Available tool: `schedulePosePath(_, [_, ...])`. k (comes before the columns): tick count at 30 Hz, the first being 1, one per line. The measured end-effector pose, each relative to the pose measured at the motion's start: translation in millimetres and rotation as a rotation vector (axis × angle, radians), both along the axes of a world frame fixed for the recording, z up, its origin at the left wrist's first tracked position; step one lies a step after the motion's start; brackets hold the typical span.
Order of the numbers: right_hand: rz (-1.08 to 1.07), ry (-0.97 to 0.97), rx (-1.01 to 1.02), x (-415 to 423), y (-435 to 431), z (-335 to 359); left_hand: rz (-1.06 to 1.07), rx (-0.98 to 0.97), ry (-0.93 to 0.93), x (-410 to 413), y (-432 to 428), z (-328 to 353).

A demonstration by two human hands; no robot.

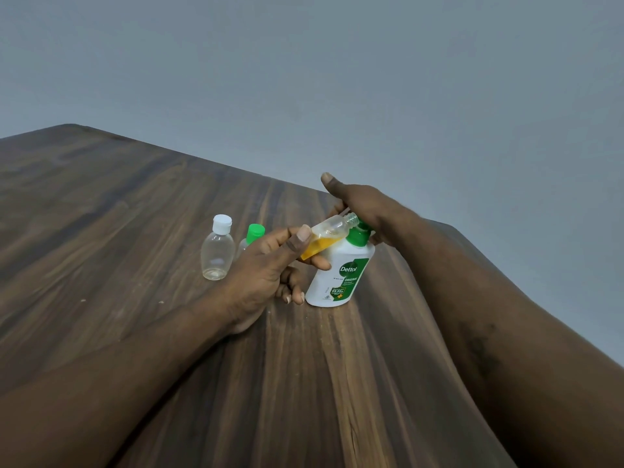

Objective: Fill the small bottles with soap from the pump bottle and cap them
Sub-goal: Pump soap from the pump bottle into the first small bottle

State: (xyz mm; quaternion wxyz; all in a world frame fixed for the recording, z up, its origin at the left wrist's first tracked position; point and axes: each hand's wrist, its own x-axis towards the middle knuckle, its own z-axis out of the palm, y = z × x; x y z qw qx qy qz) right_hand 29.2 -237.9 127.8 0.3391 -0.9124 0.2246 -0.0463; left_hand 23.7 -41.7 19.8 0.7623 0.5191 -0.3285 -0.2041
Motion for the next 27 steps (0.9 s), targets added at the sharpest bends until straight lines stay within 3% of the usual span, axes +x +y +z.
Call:
schedulePosePath(9, [-0.007,-0.020,-0.040,-12.4,13.1,32.9,-0.011,-0.017,-0.019,-2.3,0.1,2.8])
schedulePosePath(27, [0.001,0.016,0.015,-15.6,15.7,19.9,-0.009,-0.011,-0.014,-0.6,-0.5,0.9])
